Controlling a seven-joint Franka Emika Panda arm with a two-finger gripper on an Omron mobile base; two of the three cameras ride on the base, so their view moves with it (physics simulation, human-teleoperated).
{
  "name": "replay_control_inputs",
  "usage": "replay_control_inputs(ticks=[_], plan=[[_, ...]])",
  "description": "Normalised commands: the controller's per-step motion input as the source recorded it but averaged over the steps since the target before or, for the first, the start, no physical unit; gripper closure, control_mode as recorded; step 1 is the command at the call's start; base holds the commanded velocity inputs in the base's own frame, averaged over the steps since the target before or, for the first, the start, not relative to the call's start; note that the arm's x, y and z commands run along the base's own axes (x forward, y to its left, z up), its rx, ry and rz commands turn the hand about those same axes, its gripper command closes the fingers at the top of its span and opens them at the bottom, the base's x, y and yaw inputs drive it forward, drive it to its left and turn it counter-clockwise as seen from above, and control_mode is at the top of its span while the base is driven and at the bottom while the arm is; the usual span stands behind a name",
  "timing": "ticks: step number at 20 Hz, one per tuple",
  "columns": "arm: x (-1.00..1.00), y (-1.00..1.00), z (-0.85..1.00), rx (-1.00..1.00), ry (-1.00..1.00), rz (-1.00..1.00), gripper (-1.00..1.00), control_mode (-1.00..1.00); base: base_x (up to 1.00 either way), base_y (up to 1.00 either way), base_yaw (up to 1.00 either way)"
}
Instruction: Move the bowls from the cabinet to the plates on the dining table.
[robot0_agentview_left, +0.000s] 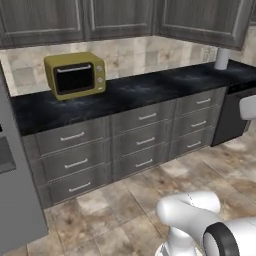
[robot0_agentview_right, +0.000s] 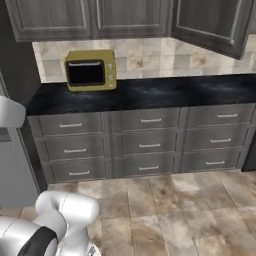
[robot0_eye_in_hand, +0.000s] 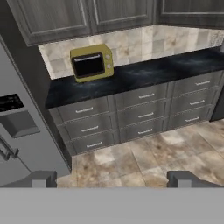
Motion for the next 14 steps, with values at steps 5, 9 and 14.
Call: replay_control_inputs(ticks=[5, 9, 14], plan=[[0.0, 0.0, 0.0, 0.0, 0.0, 0.0, -1.0, 1.0, -0.29, -1.0, 0.05], [0.0, 0.0, 0.0, 0.0, 0.0, 0.0, -1.0, 1.0, -0.08, -1.0, 0.01], [0.0, 0.0, 0.0, 0.0, 0.0, 0.0, -1.0, 1.0, 0.02, -1.0, 0.01]])
